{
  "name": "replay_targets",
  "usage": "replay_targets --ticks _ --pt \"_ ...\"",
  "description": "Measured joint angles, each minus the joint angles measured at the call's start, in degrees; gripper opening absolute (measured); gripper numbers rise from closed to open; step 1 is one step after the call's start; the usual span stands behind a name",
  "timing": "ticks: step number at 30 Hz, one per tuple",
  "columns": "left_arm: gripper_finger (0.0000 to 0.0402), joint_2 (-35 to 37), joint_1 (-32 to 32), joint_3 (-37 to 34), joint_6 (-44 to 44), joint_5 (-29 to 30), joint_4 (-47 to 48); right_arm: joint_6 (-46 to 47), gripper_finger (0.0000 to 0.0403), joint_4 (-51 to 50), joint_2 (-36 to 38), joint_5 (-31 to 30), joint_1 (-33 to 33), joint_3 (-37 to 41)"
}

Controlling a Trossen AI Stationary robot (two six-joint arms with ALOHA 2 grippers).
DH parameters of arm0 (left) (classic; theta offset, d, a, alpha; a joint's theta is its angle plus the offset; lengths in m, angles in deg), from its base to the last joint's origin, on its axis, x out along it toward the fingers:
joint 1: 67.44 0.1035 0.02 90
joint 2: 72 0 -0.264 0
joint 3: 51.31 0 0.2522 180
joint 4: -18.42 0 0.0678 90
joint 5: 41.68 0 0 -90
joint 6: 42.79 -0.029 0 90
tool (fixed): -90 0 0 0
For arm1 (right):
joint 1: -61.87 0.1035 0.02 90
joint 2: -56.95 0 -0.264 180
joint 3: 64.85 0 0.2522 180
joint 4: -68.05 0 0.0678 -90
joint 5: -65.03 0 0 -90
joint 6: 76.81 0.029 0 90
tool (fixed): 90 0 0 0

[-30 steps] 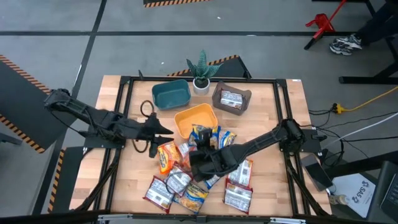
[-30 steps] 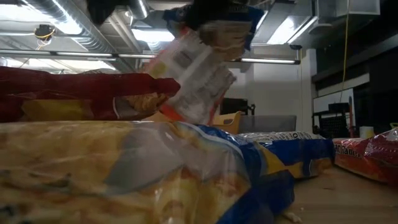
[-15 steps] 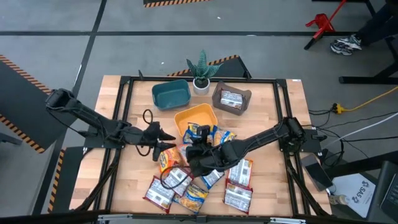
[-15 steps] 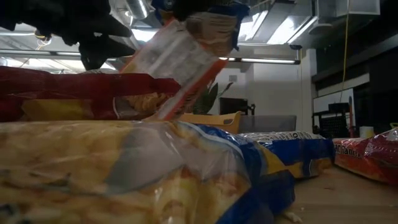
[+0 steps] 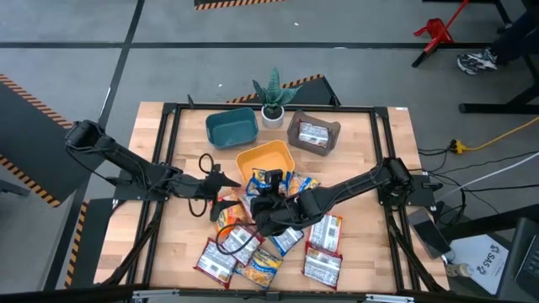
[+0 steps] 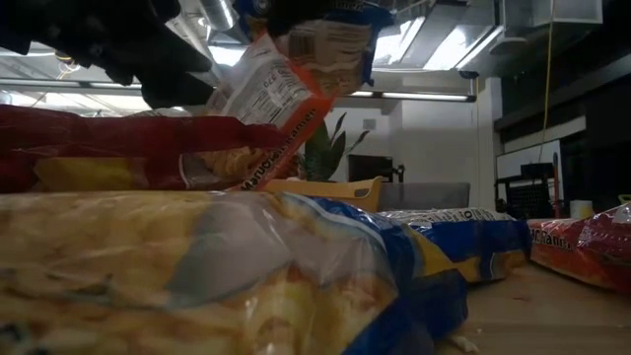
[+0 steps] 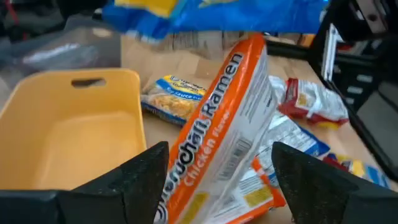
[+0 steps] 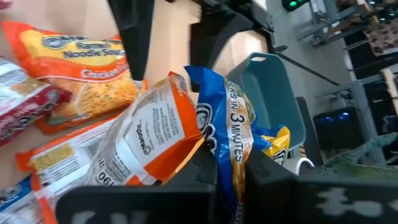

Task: Sort Maruchan noodles
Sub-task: Put the blue noodle pack into the blue bin

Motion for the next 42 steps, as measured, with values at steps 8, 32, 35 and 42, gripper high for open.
replay_targets --ticks 8,32,35,42 --pt "0.0283 -0.8 6.5 0.0 -3.0 -14.4 0.2 -0.2 0.0011 1.4 0.0 2.1 0.0 0.0" --pt "0.0168 -6.9 8.5 0.0 14.2 -28.8 -3.7 -9.8 0.0012 0.8 -0.5 1.4 -6.8 1.1" --pt "0.0165 -4.3 7.2 0.0 19.4 -33.6 -3.3 -15.0 0.0012 3.5 -0.5 6.8 -10.0 3.5" --pt "0.0164 7.1 2.4 0.0 27.4 -35.9 -3.3 -31.6 0.0012 13.5 -0.7 9.1 -16.0 4.7"
